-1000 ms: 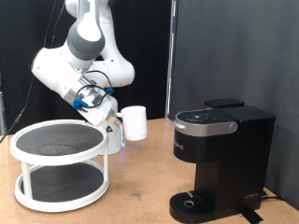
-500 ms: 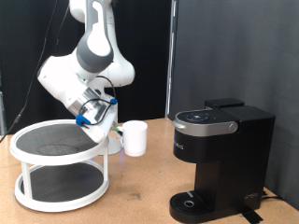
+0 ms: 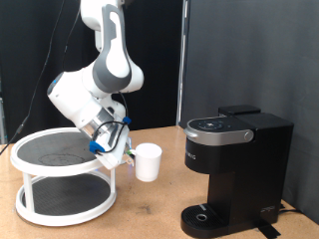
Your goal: Make a cup of coffee with the keurig machine
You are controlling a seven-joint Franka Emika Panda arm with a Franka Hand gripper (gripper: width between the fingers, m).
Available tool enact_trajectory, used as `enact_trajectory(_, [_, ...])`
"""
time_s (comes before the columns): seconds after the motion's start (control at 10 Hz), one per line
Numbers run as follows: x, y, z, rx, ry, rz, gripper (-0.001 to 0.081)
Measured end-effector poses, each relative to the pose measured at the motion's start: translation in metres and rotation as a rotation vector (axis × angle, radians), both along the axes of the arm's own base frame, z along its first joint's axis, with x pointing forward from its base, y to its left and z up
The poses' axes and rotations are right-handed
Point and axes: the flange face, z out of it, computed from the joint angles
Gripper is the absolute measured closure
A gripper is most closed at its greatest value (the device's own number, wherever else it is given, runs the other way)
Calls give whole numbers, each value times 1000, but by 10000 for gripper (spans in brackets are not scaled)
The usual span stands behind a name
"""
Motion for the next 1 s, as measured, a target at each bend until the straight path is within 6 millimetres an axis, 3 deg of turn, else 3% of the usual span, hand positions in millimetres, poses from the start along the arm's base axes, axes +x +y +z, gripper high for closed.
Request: enact_trajectory(1.0, [35,12,-21,-56,-7,-17,802])
